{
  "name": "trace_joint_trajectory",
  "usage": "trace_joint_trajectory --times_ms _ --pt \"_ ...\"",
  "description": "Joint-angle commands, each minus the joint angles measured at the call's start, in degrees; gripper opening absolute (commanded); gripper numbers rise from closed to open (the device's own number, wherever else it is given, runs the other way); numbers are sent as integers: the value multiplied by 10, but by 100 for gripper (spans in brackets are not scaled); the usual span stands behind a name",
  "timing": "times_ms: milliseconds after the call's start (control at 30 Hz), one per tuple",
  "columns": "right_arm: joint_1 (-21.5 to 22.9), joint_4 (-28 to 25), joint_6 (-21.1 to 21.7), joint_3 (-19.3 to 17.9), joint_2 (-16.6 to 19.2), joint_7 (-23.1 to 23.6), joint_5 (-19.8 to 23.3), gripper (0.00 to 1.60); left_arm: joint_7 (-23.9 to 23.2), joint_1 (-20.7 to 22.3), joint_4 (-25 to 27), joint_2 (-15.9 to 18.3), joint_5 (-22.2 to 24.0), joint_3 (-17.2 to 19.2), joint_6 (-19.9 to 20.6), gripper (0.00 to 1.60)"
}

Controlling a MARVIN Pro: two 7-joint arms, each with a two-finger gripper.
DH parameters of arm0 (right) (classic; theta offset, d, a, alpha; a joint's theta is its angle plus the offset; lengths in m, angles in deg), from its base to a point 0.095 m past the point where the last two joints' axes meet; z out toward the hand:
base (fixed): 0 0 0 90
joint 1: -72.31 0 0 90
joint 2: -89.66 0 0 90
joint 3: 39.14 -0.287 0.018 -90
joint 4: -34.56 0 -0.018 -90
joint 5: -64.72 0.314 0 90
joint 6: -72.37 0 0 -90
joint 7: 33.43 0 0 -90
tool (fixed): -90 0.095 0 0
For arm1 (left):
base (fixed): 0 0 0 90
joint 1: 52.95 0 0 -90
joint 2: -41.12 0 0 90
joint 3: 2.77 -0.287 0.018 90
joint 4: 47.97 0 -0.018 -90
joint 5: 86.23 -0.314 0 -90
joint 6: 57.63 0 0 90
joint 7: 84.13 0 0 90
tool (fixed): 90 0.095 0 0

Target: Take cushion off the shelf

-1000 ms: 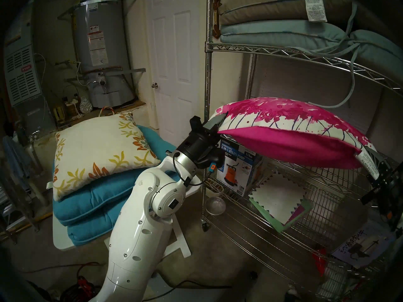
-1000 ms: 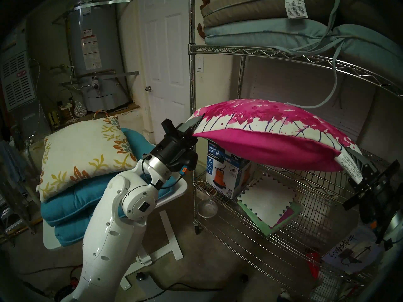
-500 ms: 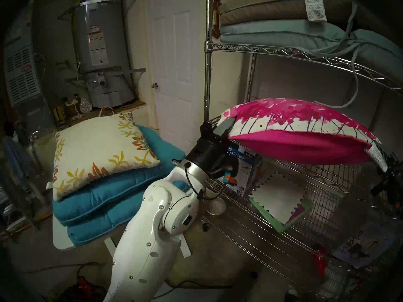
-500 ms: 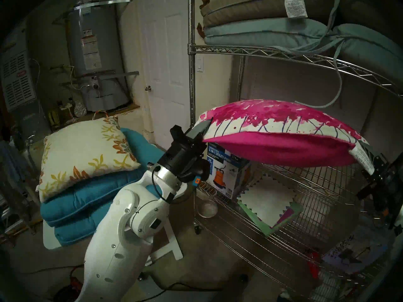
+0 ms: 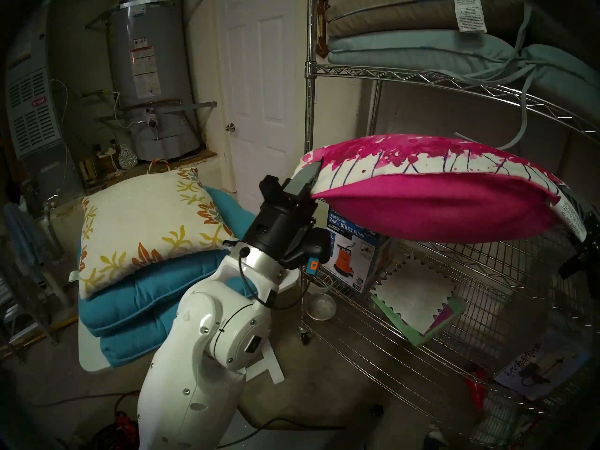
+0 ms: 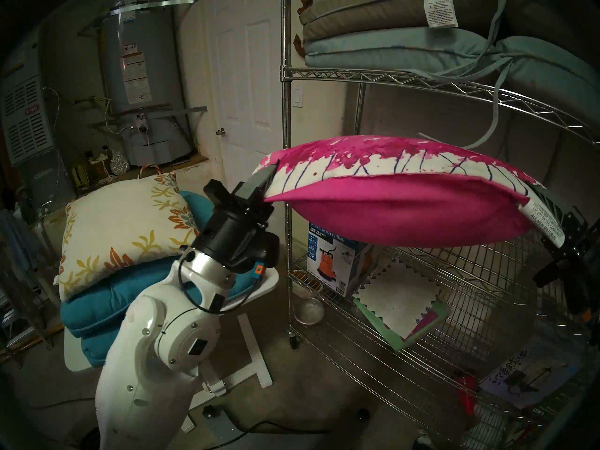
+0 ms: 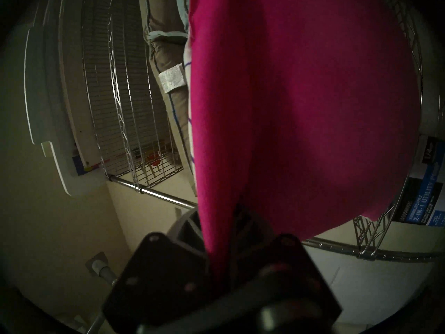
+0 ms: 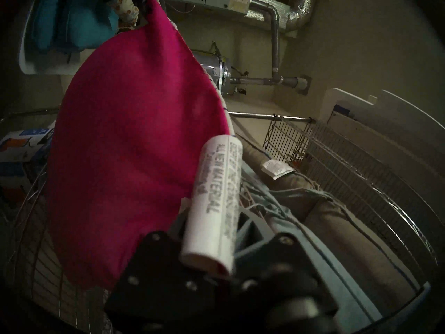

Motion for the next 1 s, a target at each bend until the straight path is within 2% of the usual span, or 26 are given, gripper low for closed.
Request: trace_joint_trajectory --times_ms 0,300,467,533,967 --pt "-2 3 3 -29 -23 -11 34 0 9 -41 65 18 22 62 5 0" --pt "12 3 -3 -17 8 -9 45 0 7 -62 81 24 47 105 -10 0" --pt "31 3 0 -7 42 -8 46 0 8 -59 81 21 60 129 -17 0" --pt "45 3 9 -2 64 -8 46 0 9 -58 81 19 67 147 -20 0" --pt "98 3 62 4 150 -6 48 0 0 -38 81 21 93 209 -43 0"
